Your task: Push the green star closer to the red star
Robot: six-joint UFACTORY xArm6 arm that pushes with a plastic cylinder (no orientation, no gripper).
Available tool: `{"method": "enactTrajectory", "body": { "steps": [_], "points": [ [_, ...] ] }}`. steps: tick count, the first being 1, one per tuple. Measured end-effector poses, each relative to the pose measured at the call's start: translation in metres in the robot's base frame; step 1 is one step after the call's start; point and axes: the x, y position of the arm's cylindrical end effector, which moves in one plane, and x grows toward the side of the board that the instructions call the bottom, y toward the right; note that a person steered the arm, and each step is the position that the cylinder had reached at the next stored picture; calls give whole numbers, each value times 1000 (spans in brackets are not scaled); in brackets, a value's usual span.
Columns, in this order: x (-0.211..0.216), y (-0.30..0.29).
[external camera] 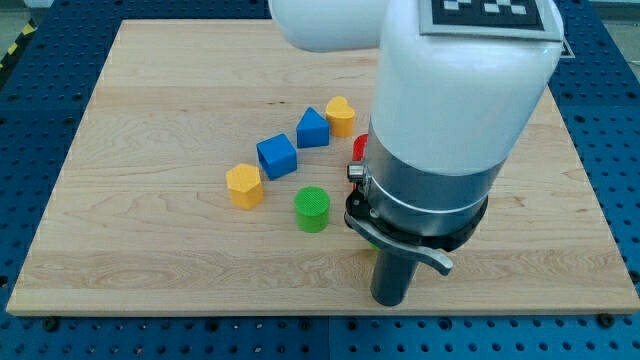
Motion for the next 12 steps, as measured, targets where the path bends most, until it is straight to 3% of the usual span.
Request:
{"method": "enactTrajectory", "body": {
  "steps": [3, 5, 10, 11, 12],
  "points": [
    [-3, 37],
    [-30, 36],
    [-37, 7],
    [-15, 32],
    [1, 95]
  ]
}}
